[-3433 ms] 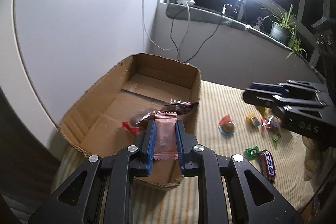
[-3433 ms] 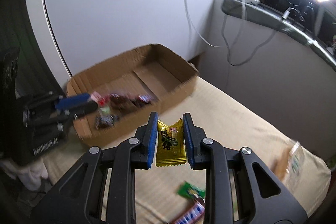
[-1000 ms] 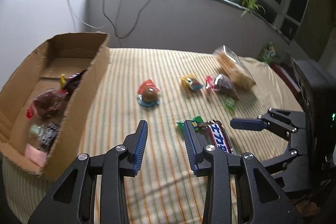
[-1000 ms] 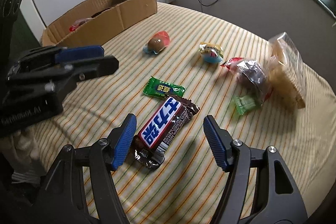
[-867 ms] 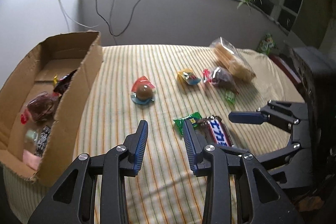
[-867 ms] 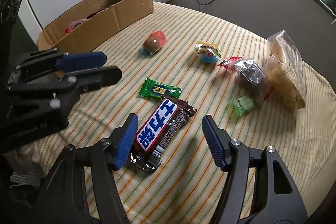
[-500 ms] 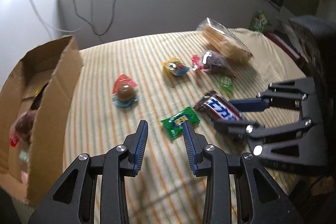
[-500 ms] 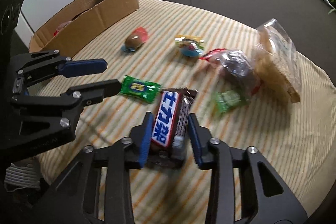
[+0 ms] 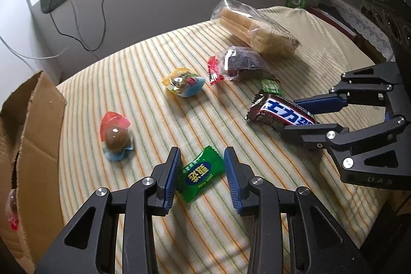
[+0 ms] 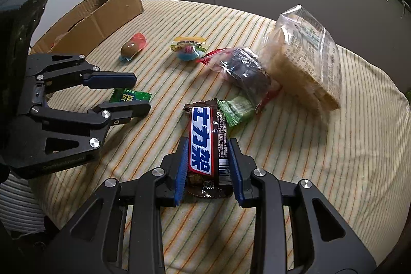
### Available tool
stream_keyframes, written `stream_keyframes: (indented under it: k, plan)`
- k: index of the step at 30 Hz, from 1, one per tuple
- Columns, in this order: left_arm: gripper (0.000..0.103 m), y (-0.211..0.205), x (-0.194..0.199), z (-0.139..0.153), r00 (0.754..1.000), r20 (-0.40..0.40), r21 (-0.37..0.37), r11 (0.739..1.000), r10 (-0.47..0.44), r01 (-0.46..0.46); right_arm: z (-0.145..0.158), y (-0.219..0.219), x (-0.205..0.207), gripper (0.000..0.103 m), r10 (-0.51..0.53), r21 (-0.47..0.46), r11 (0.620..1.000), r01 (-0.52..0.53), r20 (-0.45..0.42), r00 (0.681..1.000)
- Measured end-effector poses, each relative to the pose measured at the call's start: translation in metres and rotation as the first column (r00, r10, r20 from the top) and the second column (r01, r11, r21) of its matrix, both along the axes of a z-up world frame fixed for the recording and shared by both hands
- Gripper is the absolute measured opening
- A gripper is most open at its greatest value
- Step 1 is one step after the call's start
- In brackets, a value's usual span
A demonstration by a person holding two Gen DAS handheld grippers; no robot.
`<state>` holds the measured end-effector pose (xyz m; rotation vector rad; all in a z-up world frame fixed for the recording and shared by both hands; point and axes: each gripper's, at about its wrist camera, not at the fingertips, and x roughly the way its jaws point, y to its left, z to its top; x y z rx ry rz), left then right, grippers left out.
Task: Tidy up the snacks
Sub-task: 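Grasp the green candy packet with the left tool while the right tool lifts the chocolate bar, then carry the chocolate bar and green candy into the box and open both tools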
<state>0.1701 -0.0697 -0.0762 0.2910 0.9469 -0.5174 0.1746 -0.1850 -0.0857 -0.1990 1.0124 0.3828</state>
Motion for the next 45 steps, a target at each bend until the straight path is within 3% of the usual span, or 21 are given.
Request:
stream_keyframes:
  k: [6,11,15,18,20,24,32,45]
  plan:
    - [0.033,0.002,-0.006,-0.001,1.0,-0.011,0.0,1.0,-0.006,0.006,0.0,0.0,0.001,0.031,0.001,0.002,1.0,-0.001,0.0,1.0]
    - [0.025,0.003,-0.015,-0.002,1.0,0.003,-0.001,1.0,0.014,-0.014,0.001,-0.001,0.0,0.031,0.005,-0.001,1.0,-0.005,0.002,1.0]
    - [0.023,0.002,-0.02,-0.002,0.999,0.026,-0.001,0.999,0.044,-0.044,0.0,0.0,0.002,0.045,0.006,-0.001,1.0,-0.006,0.002,1.0]
    - [0.023,0.006,-0.021,-0.002,0.997,0.023,-0.027,0.997,0.075,-0.075,0.0,-0.001,0.003,0.047,-0.001,-0.001,1.0,0.001,0.01,1.0]
    - [0.023,0.008,-0.022,-0.002,0.995,0.019,-0.045,0.994,0.096,-0.095,0.0,0.001,0.005,0.046,-0.001,-0.007,1.0,0.001,0.014,1.0]
    - [0.022,0.013,-0.025,0.0,0.991,0.022,-0.068,0.989,0.13,-0.128,-0.002,0.004,0.007,0.03,-0.004,-0.016,1.0,0.005,0.016,1.0]
    - [0.022,0.036,-0.034,0.014,0.98,0.036,-0.141,0.972,0.196,-0.189,0.007,0.013,0.0,0.03,0.008,-0.011,1.0,-0.007,0.038,0.999]
    - [0.022,0.07,-0.045,0.045,0.957,0.1,-0.225,0.943,0.274,-0.246,0.05,0.045,-0.014,0.03,0.067,0.006,0.998,-0.068,0.129,0.989]
